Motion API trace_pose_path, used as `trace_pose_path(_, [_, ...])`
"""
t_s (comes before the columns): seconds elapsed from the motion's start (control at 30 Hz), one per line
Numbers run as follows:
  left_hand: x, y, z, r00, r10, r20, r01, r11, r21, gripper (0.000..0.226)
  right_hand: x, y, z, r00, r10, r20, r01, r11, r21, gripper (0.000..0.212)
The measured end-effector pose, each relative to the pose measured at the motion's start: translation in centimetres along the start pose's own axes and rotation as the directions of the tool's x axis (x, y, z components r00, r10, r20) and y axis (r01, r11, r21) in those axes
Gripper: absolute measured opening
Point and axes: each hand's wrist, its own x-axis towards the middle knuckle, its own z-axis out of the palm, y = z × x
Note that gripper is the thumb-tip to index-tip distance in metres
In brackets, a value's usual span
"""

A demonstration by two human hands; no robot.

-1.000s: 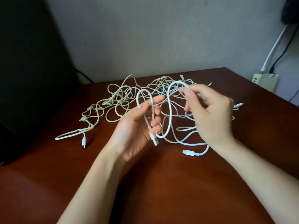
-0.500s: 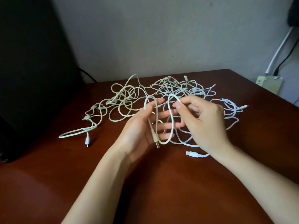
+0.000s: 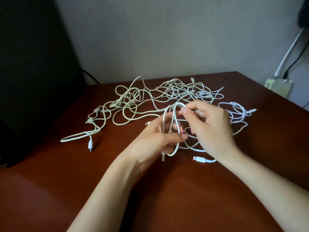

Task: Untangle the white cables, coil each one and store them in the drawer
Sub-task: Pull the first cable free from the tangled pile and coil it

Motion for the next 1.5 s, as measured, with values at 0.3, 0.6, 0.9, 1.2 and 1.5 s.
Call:
trace_pose_path(0.3, [0.5, -0.7, 0.0, 0.999, -0.004, -0.037, 0.004, 1.000, 0.015, 0.047, -0.4, -0.8, 0.0, 0.996, -0.032, 0.088, 0.023, 0.995, 0.096, 0.017])
trace_pose_path(0.6, [0.7, -0.5, -0.2, 0.940, 0.089, -0.330, -0.083, 0.996, 0.031, 0.031, 0.0, -0.1, -0.4, 0.988, -0.152, 0.004, 0.152, 0.986, -0.064, 0.011])
trace_pose_path(0.9, [-0.1, 0.9, -0.6, 0.946, 0.230, -0.229, -0.286, 0.924, -0.253, 0.026, 0.3, -1.3, -0.5, 0.993, 0.121, 0.013, -0.121, 0.961, 0.247, 0.017])
trace_pose_path(1.2, [-0.2, 0.8, -0.3, 0.951, 0.255, -0.173, -0.288, 0.937, -0.197, 0.029, -0.2, -1.9, 0.1, 0.945, 0.183, 0.272, -0.280, 0.884, 0.375, 0.030])
trace_pose_path(1.5, [-0.3, 0.8, -0.3, 0.965, 0.234, -0.115, -0.243, 0.967, -0.070, 0.021, 0.1, -1.3, 0.0, 0.911, 0.209, 0.356, -0.319, 0.904, 0.285, 0.038])
